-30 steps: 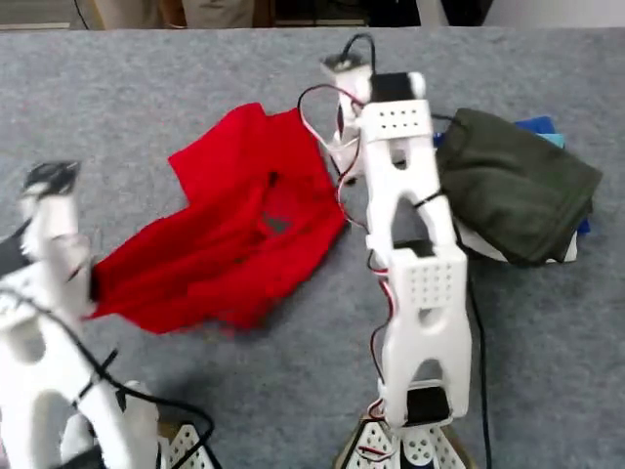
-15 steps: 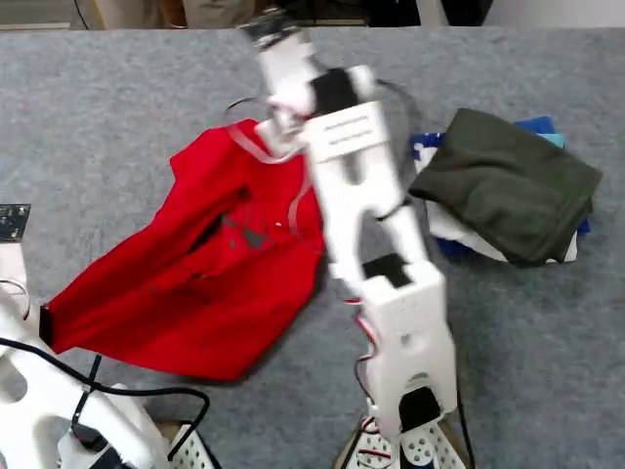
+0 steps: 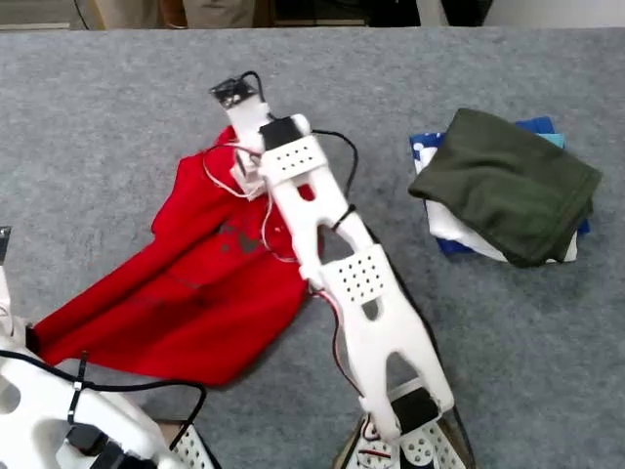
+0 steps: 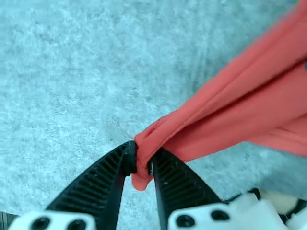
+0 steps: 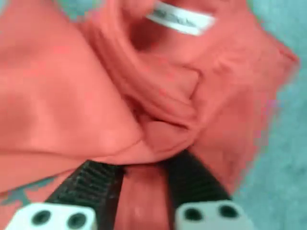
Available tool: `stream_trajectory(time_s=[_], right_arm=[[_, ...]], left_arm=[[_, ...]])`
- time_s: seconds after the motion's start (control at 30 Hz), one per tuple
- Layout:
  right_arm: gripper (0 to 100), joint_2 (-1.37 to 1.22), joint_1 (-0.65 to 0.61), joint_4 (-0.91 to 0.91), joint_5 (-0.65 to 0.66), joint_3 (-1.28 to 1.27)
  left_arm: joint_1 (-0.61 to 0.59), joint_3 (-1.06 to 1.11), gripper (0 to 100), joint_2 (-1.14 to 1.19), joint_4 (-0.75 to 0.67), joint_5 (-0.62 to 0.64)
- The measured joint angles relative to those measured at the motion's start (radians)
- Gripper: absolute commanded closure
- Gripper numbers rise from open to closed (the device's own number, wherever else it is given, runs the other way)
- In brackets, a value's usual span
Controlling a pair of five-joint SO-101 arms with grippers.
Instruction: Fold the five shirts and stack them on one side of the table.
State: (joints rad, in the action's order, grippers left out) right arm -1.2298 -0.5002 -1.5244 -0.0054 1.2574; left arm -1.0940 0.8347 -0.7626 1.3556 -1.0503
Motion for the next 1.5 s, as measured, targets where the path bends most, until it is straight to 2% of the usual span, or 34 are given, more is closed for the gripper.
stream_trajectory(time_s=[0.13,0.27,0.47,0.63,0.77,0.9,1.07,1.13,1.33,1.5], right_arm=[[99.7,-0.025,0.035,-0.213,0.064,0.094],[99.7,0.028,0.110,-0.242,0.107,0.000],[99.6,0.342,0.258,-0.242,0.201,-0.503],[99.6,0.683,0.299,-0.242,0.292,-0.996],[99.6,0.913,0.302,-0.242,0.324,-1.146],[96.8,1.039,0.252,-0.239,0.328,-1.135],[81.0,1.046,0.207,-0.239,0.310,-0.965],[77.9,1.036,0.190,-0.227,0.285,-0.850],[77.8,0.898,0.114,-0.155,0.157,-0.505],[77.7,0.666,-0.006,-0.084,0.120,-0.324]], left_arm=[[-0.005,0.002,98,0.000,-0.046,-0.002],[0.008,0.002,98,0.000,-0.054,-0.002],[0.071,0.002,98,0.000,-0.057,-0.002],[0.140,0.003,98,0.000,-0.064,-0.002],[0.181,0.011,98,0.000,-0.064,-0.002],[0.203,0.044,98,0.000,-0.064,-0.002],[0.204,0.046,98,0.000,-0.064,-0.002],[0.204,0.051,98,0.000,-0.064,-0.002],[0.204,0.051,98,0.000,-0.064,-0.002],[0.204,0.051,98,0.000,-0.064,-0.002]])
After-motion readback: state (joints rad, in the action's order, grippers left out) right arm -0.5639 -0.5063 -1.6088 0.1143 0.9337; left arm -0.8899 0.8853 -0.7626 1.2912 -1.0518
